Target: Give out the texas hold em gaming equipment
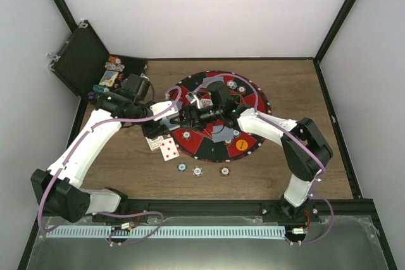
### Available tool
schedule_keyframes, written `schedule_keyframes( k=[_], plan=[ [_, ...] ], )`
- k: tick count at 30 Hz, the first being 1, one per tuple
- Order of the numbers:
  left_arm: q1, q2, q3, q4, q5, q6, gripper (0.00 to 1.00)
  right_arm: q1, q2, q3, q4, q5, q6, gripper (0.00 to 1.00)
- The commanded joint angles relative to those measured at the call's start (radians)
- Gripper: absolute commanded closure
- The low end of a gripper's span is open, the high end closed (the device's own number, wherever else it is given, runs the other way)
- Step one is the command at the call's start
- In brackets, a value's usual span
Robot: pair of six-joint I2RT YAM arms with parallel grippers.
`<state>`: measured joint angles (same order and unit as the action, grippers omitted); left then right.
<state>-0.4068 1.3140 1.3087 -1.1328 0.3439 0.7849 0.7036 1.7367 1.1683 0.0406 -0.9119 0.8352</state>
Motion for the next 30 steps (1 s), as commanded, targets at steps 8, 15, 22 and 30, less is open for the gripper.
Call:
schedule_keyframes(
  k=[8,15,22,30],
  plan=[
    [-0.007,-0.011,0.001,0.022,0.024,0.0,0.96,0.027,0.066,0.051,0.157,-0.075,0.103,0.14],
    [-0.009,-0.012,0.0,0.012,0.02,0.0,0.96,0.024,0.114,0.108,0.103,-0.068,0.071,0.18],
    [-0.009,-0.019,0.001,0.007,0.018,0.001,0.96,-0.007,0.137,0.096,0.014,-0.016,0.021,0.26],
    [-0.009,-0.024,0.006,0.001,0.011,0.002,0.96,-0.048,0.11,0.054,-0.018,0.003,-0.006,0.35]
  ],
)
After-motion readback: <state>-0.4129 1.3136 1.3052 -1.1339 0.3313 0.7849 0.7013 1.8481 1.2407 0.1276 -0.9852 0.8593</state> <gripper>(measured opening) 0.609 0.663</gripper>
